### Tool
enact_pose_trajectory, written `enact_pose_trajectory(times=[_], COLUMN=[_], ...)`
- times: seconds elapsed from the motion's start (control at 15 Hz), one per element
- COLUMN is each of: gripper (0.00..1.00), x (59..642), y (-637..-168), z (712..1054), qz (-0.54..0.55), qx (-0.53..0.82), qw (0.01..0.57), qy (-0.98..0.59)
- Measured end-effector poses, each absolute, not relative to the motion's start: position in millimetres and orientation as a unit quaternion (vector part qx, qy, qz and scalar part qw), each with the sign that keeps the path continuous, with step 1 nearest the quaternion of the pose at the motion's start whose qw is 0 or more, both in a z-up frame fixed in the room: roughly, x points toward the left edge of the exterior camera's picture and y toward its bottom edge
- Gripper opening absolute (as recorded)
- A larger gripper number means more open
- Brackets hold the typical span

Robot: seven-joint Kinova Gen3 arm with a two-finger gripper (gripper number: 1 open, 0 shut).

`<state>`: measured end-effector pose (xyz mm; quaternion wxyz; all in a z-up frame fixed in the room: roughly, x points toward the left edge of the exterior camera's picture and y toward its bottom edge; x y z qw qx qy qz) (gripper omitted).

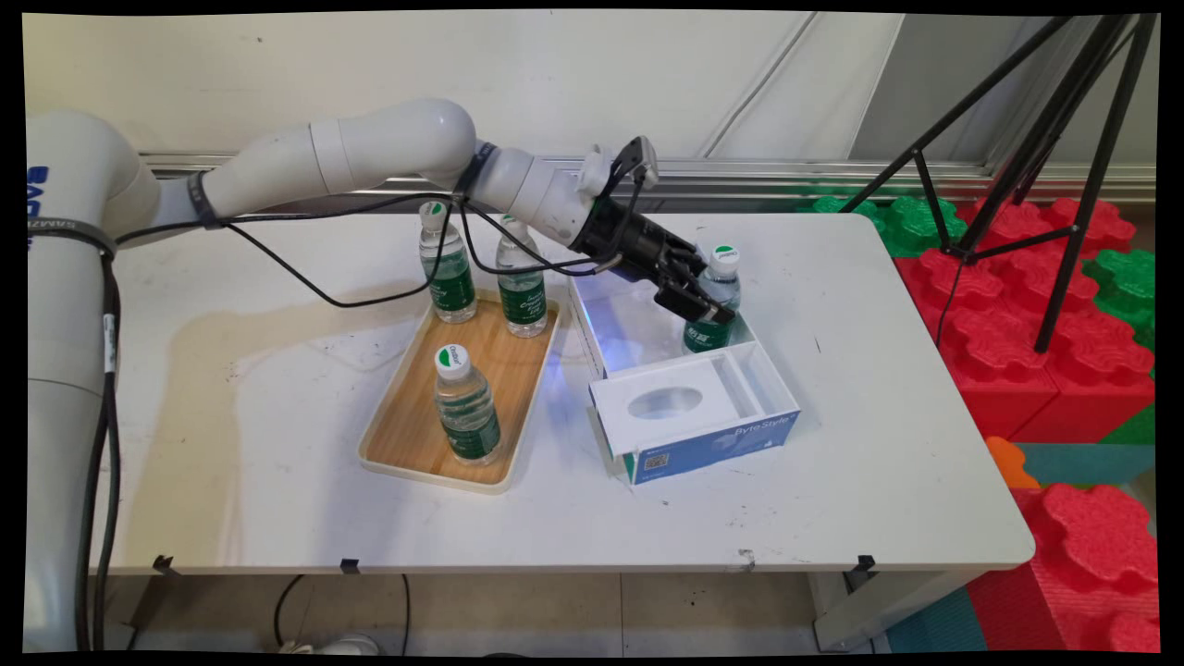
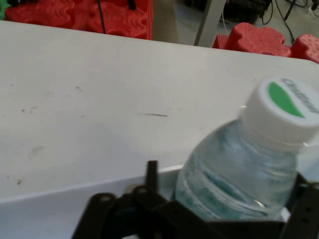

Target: Pick up the green bottle from the white box, then place the picked object on the tray

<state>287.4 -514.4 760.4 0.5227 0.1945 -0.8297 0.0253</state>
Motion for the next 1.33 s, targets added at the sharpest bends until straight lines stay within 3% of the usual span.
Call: enact_pose_trajectory(times=[0.87, 1.33], gripper=[0.00, 0.00], x=[291, 311], y=[-514, -508], z=[762, 787], qz=[0.029, 0.036], qx=[0.193, 0.191], qw=[0.530, 0.542], qy=[-0.825, -0.818])
